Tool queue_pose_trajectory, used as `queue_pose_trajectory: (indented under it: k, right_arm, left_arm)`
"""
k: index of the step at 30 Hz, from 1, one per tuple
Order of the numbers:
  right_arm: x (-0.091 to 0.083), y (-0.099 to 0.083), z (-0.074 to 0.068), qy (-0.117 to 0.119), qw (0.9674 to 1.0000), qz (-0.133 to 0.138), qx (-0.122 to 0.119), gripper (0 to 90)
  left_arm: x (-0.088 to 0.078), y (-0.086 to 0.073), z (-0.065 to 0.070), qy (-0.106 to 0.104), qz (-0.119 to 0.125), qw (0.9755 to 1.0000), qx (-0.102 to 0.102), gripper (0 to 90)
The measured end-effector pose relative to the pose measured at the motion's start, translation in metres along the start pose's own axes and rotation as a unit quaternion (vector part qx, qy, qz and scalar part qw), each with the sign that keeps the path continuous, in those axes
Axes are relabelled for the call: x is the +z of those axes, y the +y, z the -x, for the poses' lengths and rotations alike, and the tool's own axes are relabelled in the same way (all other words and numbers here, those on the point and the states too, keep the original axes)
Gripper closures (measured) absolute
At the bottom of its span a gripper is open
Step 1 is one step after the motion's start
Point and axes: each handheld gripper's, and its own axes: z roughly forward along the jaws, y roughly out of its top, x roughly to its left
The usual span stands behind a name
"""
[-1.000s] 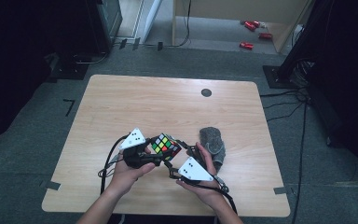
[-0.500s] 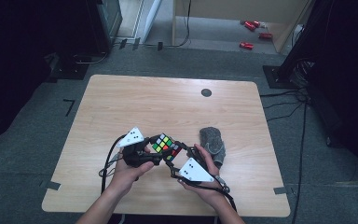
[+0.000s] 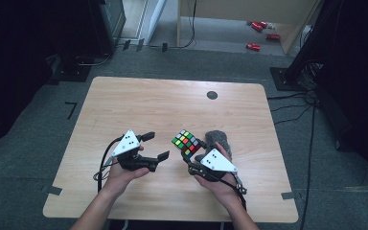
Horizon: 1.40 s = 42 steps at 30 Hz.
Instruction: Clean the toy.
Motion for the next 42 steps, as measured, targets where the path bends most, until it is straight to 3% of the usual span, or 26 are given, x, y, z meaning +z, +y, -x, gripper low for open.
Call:
queue_pose_trajectory:
  k: [3,4,5,10,21,29,35,42]
  right_arm:
    - [-0.002,0.002,0.002,-0.002,0.9999,0.0,0.015,34.0]
    - [-0.003,0.003,0.003,0.0,0.9997,-0.001,0.022,34.0]
    - [-0.003,0.004,0.004,0.003,0.9995,-0.001,0.032,34.0]
    - [-0.007,0.009,0.007,0.012,0.9981,-0.005,0.061,34.0]
    - [-0.009,0.02,0.002,0.053,0.9917,-0.019,0.116,33.9]
    - [-0.006,0.021,-0.004,0.071,0.9886,-0.036,0.127,33.9]
    - [-0.003,0.021,-0.01,0.087,0.9859,-0.048,0.135,33.9]
    - [0.0,0.021,-0.014,0.1,0.9825,-0.061,0.145,33.9]
  left_arm:
    - [0.003,-0.005,0.005,0.014,-0.01,0.999,0.041,12.1]
    - [0.004,-0.007,0.006,0.009,-0.013,0.9987,0.048,12.2]
    - [0.005,-0.008,0.007,0.001,-0.013,0.9987,0.05,13.2]
    - [0.009,-0.013,0.011,0.001,-0.021,0.997,0.074,13.7]
    - [0.018,-0.022,0.019,0.019,-0.043,0.9921,0.116,14.3]
    - [0.022,-0.025,0.027,0.051,-0.027,0.9836,0.171,14.4]
    - [0.026,-0.03,0.033,0.057,-0.016,0.9741,0.218,14.5]
    - [0.027,-0.032,0.038,0.065,0.004,0.9649,0.254,17.0]
